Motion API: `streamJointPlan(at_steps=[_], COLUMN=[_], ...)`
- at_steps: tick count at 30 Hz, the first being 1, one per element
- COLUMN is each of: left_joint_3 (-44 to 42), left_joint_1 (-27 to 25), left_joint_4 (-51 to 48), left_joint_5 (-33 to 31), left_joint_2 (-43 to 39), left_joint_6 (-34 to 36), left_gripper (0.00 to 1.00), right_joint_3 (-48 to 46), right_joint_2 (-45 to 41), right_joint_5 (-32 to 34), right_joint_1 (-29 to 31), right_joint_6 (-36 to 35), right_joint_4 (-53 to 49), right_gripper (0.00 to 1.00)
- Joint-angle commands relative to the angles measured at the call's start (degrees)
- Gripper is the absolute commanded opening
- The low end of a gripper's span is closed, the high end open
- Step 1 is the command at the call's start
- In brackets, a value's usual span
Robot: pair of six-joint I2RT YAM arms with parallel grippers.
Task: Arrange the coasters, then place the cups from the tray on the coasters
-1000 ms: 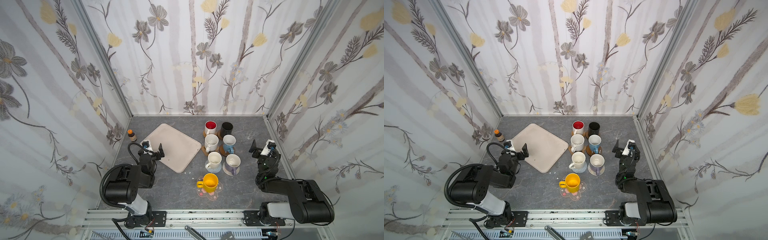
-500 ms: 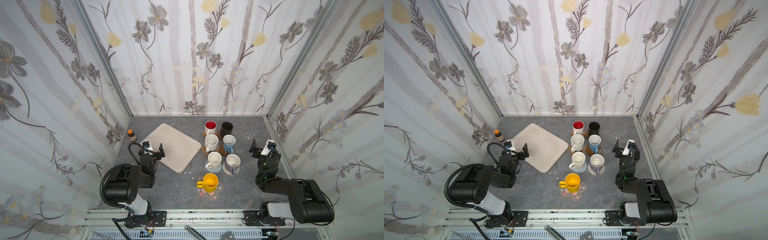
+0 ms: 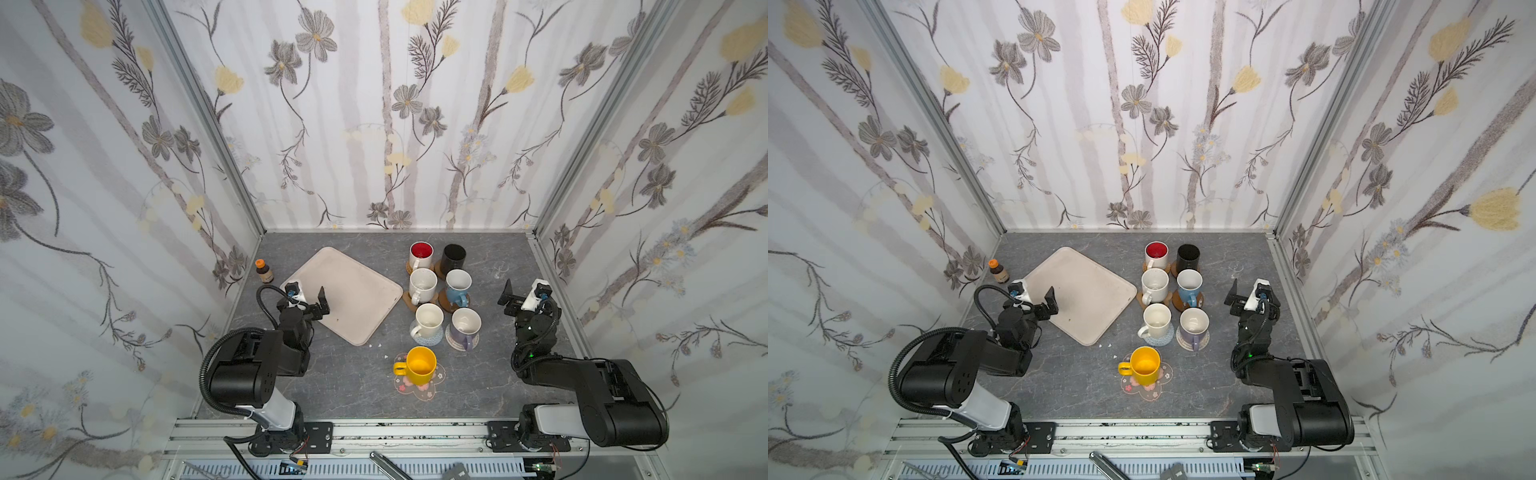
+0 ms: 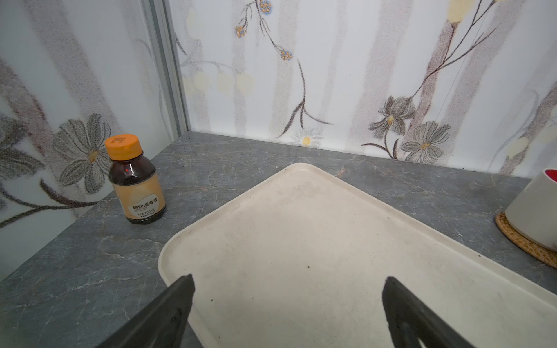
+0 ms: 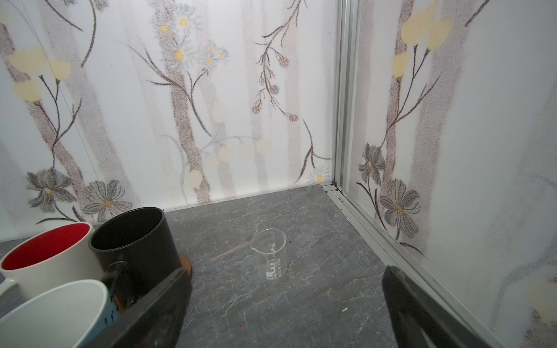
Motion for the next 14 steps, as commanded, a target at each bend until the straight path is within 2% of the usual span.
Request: streamJointPlan(at_steps=[1, 14], left_joint_3=[0.07, 0.29], left_joint_1=[0.04, 0.74], left_joint_4=[1.76, 1.81], left_joint_5=[-0.54, 0.95], left_joint_2=[-0.01, -0.04], left_joint_6=[-0.11, -0.62], left_gripper=[1.0, 1.0], right_joint_3=[0.44, 0.45], right_joint_2=[0.03, 0.03], right_joint_5=[-0.67, -0.66], right_joint_1=[0.01, 0.01], right_joint_6=[-0.55, -0.55], right_joint_4=[-0.2, -0.38], right_gripper=[1.0, 1.0])
